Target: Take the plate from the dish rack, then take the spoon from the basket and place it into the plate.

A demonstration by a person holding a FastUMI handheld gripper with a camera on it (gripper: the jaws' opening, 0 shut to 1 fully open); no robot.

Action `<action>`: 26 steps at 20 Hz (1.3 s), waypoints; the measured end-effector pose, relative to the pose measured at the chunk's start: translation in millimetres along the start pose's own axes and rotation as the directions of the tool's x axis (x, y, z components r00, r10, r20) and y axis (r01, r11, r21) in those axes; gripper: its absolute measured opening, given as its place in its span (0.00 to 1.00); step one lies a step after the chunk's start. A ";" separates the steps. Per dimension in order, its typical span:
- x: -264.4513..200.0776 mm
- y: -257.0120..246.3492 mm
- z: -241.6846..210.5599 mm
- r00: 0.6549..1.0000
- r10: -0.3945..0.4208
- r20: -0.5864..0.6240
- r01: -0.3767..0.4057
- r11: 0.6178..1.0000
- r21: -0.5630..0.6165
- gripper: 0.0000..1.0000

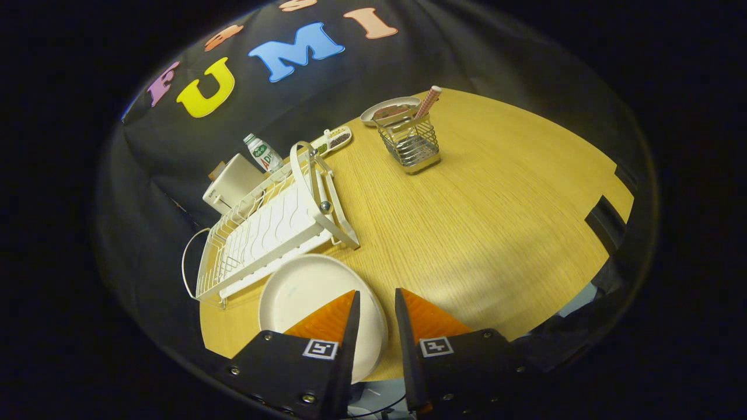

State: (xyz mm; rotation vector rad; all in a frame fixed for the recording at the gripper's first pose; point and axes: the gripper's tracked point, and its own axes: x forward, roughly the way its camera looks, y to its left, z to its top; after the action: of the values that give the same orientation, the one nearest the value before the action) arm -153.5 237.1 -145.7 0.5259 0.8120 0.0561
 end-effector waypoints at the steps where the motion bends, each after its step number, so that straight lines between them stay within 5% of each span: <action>1: -1.6 1.4 10.8 1.000 0.004 0.028 -0.004 1.000 0.000 0.37; 7: -4.9 0.2 105.4 0.968 -0.019 0.249 0.007 0.999 0.051 0.36; 14: 22.9 -36.1 184.9 0.911 -0.153 0.383 0.065 0.970 0.233 0.36; 19: 48.3 -61.6 208.5 0.885 -0.246 0.396 0.098 0.929 0.358 0.36; 26: 62.3 -76.7 228.5 0.874 -0.277 0.399 0.106 0.911 0.400 0.37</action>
State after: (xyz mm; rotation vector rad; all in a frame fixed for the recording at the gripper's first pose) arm 39.2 88.2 -94.2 0.7730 0.4114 -0.4037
